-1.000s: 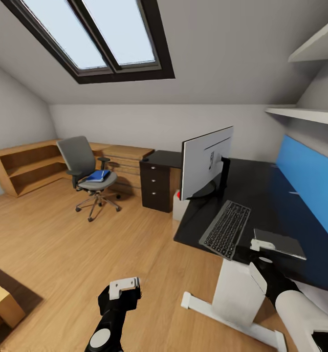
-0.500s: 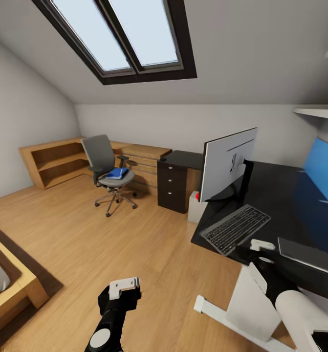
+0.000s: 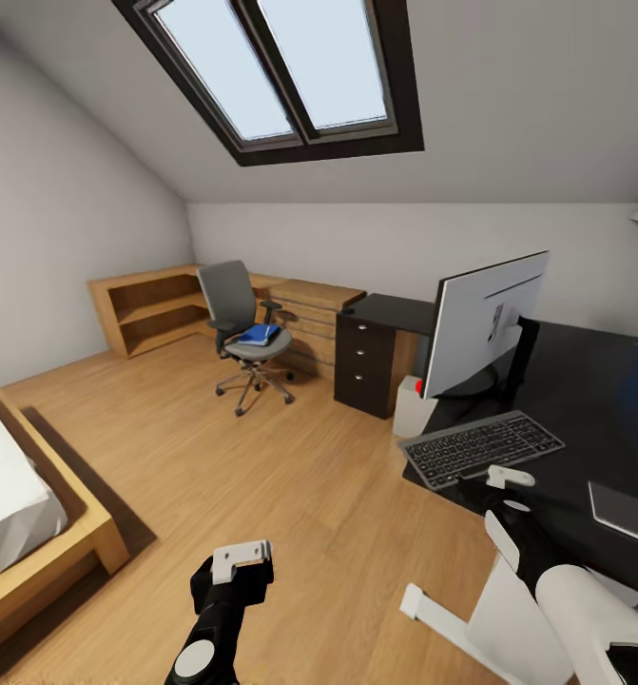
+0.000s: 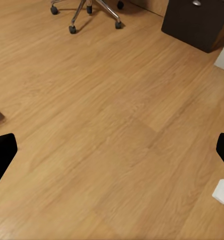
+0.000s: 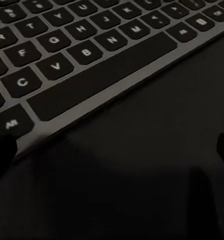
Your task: In the bedroom, organize the workspace by keeping the computer under the desk, ensuring the monitor is on the desk, placing the keyboard on the desk next to the monitor, placing the mouse on the desk next to the keyboard, moving the folder from the swivel chair onto the desk next to the mouse, stacking the notebook on top of the folder with the pen on top of the notebook, and positioning the swivel chair next to the desk.
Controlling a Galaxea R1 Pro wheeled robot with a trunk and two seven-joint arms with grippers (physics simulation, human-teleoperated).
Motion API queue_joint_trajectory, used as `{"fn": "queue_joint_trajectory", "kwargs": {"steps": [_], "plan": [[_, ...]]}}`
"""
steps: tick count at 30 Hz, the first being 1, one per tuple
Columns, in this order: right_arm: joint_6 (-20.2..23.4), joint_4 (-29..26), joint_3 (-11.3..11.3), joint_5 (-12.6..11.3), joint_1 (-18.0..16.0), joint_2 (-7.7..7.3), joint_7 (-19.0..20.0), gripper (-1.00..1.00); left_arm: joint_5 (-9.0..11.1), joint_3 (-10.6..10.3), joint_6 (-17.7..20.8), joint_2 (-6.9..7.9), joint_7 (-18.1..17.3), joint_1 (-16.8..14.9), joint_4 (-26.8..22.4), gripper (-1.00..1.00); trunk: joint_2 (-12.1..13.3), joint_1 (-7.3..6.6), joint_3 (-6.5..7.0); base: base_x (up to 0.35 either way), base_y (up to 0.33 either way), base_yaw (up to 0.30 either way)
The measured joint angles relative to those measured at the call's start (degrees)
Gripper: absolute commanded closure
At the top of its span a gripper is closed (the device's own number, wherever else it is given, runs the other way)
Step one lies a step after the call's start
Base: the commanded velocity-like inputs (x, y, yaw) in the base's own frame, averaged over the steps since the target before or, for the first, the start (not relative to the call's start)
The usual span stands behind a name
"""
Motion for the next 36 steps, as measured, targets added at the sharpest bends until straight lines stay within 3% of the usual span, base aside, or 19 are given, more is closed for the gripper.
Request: {"fn": "queue_joint_trajectory", "kwargs": {"steps": [29, 36], "plan": [[0.15, -0.44, -0.11, 0.68, -0.06, -0.04, -0.54, -1.0, -0.08, -0.35, 0.01, 0.09, -0.01, 0.01, 0.22, -1.0, -0.01, 0.0, -0.38, 0.0, 0.0, 0.163], [0.0, -0.08, 0.08, -0.13, 0.0, 0.0, -0.34, -1.0, -0.15, -0.38, 0.0, 0.09, -0.01, 0.0, 0.22, -1.0, 0.0, 0.0, -0.76, 0.0, 0.0, 0.198]]}}
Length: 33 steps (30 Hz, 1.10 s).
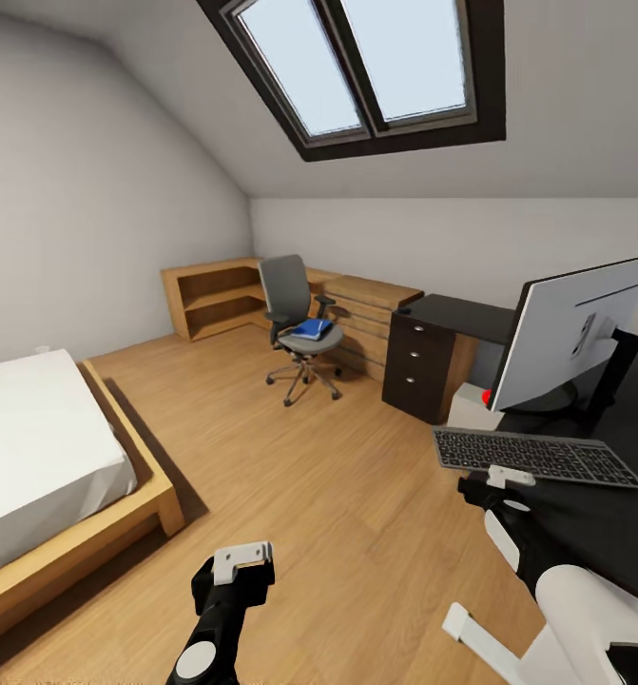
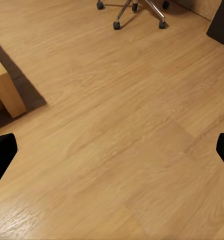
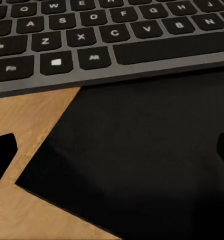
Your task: In the bedroom, organize the workspace by keeping the computer under the desk, ensuring the monitor is on the desk, placing the keyboard on the desk next to the monitor, placing the mouse on the desk next to the keyboard, moving the folder from the swivel chair onto the desk next to the mouse, stacking the notebook on top of the folder with the pen on top of the notebook, and positioning the swivel chair next to the desk.
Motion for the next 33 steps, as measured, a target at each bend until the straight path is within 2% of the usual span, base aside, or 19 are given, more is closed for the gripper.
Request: {"fn": "queue_joint_trajectory", "kwargs": {"steps": [12, 33], "plan": [[-0.11, -0.13, 0.02, 0.79, -0.03, -0.02, -0.22, -1.0, 0.07, -0.06, 0.06, 0.0, -0.09, 0.01, 0.08, -1.0, -0.01, 0.0, -0.61, 0.0, 0.0, 0.172], [-0.24, -0.23, 0.12, 0.82, -0.04, -0.01, 0.03, -1.0, 0.06, -0.07, 0.06, 0.0, -0.11, 0.0, 0.11, -1.0, 0.0, 0.01, -0.7, -0.02, 0.0, 0.011]]}}
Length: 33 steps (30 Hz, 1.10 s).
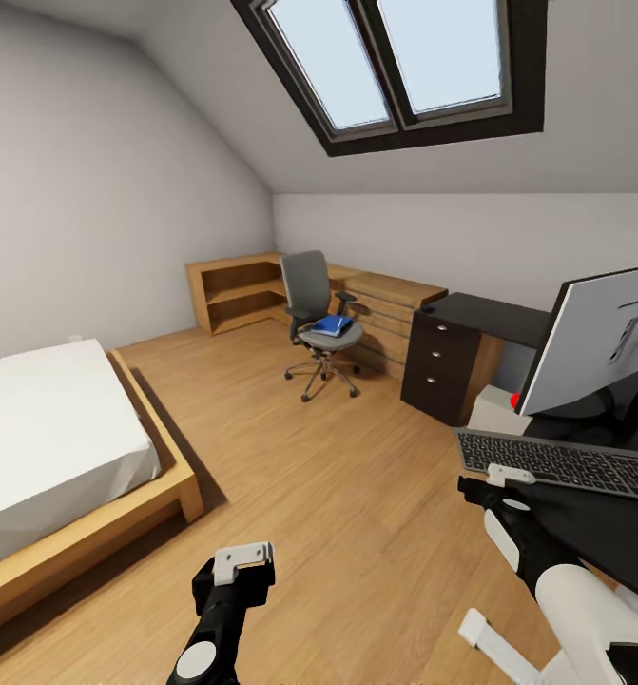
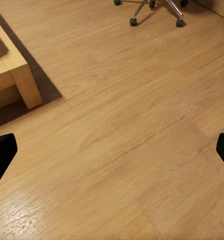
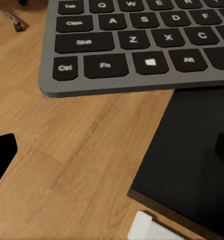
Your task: In the bedroom, organize the workspace by keeping the computer under the desk, ensuring the monitor is on the desk, placing the keyboard on the desk next to the monitor, placing the mouse on the desk next to the keyboard, moving the folder from the swivel chair onto the desk next to the mouse, stacking the notebook on top of the folder with the pen on top of the notebook, and positioning the swivel chair next to the desk.
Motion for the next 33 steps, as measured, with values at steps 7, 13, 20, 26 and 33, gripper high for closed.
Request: {"fn": "queue_joint_trajectory", "kwargs": {"steps": [7, 13, 20, 26, 33], "plan": [[0.01, -0.03, 0.0, -0.05, 0.01, 0.01, 0.03, -1.0, 0.0, 0.0, 0.05, 0.0, 0.0, 0.0, 0.0, -1.0, 0.0, 0.01, 0.0, -0.259, 0.0, 0.0], [0.26, 0.06, -0.27, -0.79, 0.06, -0.02, 0.02, -1.0, 0.0, 0.0, 0.07, 0.0, 0.0, 0.0, -0.01, -1.0, 0.0, 0.0, -0.02, -0.161, 0.0, 0.0], [0.18, -0.22, -0.38, -0.72, 0.06, -0.08, 0.13, -1.0, 0.04, 0.0, 0.03, 0.0, 0.0, 0.0, -0.01, -1.0, 1.19, -0.66, 0.52, -0.028, 0.0, 0.0], [0.17, -0.44, -0.45, -0.68, 0.06, -0.2, 0.14, -1.0, 0.08, 0.07, 0.06, 0.0, 0.0, 0.0, -0.01, -1.0, 3.6, -1.98, 1.6, -0.003, 0.0, 0.0], [0.38, -1.71, -0.49, -0.7, 0.07, -0.29, 0.11, -1.0, 0.13, 0.09, 0.09, -0.01, 0.0, 0.0, -0.01, -1.0, 6.41, -3.52, 2.85, 0.0, 0.0, 0.0]]}}
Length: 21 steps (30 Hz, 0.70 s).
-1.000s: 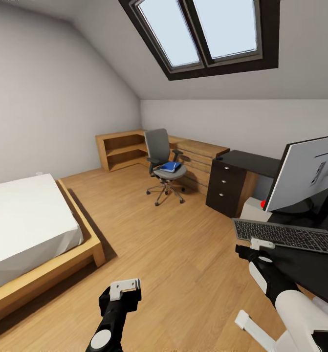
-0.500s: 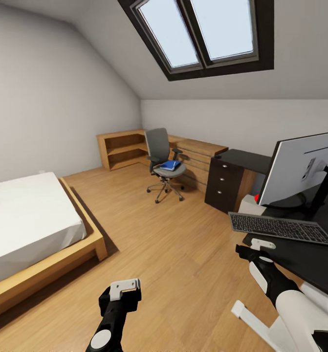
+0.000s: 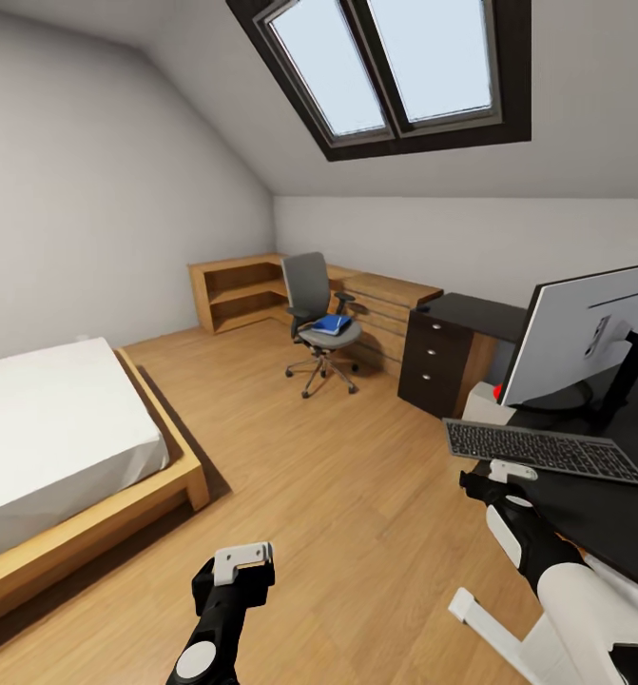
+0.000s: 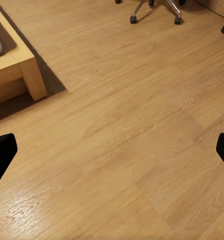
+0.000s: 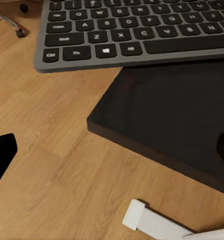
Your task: In the bedroom, organize the workspace by keeping the computer under the desk, ensuring the monitor is on the desk, placing the keyboard on the desk next to the monitor, placing the mouse on the desk next to the keyboard, moving the folder from the swivel chair onto the desk next to the mouse, stacking the notebook on top of the folder with the pen on top of the notebook, and positioning the swivel chair next to the desk.
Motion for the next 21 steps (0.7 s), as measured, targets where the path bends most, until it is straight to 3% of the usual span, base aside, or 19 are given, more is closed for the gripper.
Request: {"fn": "queue_joint_trajectory", "kwargs": {"steps": [10, 11, 16, 17, 21], "plan": [[2.73, -8.88, -0.04, -0.36, 1.47, 0.04, -0.06, -1.0, 0.11, 0.37, 0.15, -0.05, 0.0, 0.0, 0.55, -1.0, 4.01, -2.2, 1.8, 0.0, 0.0, 0.0], [7.25, -15.09, -0.23, -0.36, 3.99, 0.04, -0.11, -1.0, 0.16, 0.32, 0.17, -0.11, 0.0, 0.0, 2.06, -1.0, 4.41, -2.42, 1.97, 0.0, 0.0, 0.0], [8.66, -18.34, -0.27, -0.37, 5.56, 0.11, -0.19, -1.0, 0.18, 0.28, 0.2, -0.15, 0.0, 0.0, 2.92, -1.0, 6.42, -3.52, 2.87, 0.0, 0.0, 0.0], [9.36, -20.4, -0.34, -0.45, 6.96, 0.19, -0.69, -1.0, 0.25, 0.5, 0.26, -0.18, 0.12, 0.0, 5.24, -1.0, 6.82, -3.73, 3.05, 0.0, 0.0, 0.0], [9.45, -20.68, -0.39, -0.47, 7.11, 0.15, -1.2, -1.0, 0.14, 0.74, 0.27, -0.81, 0.16, 0.0, 6.92, -1.0, 8.43, -4.61, 3.78, 0.0, 0.0, -0.066]]}}
